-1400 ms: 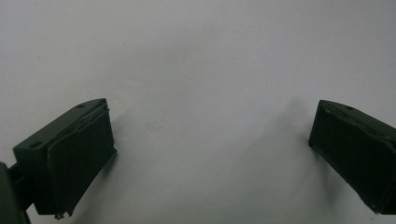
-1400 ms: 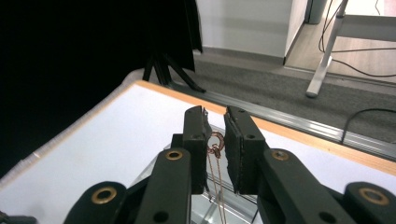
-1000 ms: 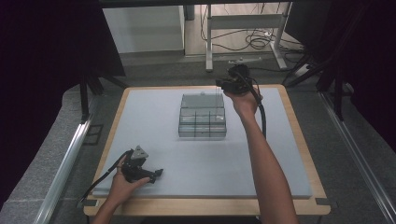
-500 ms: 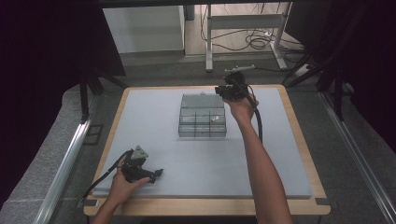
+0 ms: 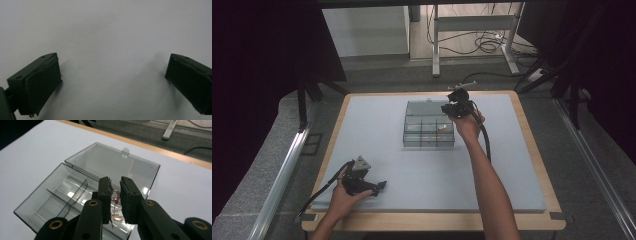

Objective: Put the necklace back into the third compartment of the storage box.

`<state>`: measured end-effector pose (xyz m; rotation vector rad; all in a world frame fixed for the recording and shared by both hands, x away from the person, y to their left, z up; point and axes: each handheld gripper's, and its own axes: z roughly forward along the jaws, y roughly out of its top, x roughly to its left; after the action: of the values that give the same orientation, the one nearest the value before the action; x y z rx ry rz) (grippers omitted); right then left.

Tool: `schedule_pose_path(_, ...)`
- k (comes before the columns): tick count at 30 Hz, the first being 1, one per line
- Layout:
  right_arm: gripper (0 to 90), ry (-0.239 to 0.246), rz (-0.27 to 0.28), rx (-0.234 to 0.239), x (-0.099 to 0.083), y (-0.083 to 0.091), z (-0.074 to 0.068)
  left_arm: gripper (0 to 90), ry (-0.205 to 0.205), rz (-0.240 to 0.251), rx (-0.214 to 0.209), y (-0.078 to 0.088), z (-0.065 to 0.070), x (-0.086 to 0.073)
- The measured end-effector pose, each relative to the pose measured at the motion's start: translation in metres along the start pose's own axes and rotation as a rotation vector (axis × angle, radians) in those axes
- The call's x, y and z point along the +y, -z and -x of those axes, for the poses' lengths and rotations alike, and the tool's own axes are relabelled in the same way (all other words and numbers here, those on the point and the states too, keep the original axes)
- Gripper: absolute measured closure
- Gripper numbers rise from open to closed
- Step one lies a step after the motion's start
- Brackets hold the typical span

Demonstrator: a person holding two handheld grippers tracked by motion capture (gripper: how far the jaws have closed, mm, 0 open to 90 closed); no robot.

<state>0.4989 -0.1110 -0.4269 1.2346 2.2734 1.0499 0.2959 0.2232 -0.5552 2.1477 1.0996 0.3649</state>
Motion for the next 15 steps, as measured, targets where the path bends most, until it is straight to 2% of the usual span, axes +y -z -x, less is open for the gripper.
schedule_pose_path(9, 77.7, -0.022, -0.056, -0.003, -0.018, -0.018, 0.005, 0.0, -0.001, -0.001, 0.000, 0.000, 0.000, 0.000)
schedule_pose_path(15, 77.6, -0.035, -0.071, 0.002, -0.024, -0.025, 0.007, 0.0, -0.001, -0.002, 0.001, 0.000, 0.000, 0.000)
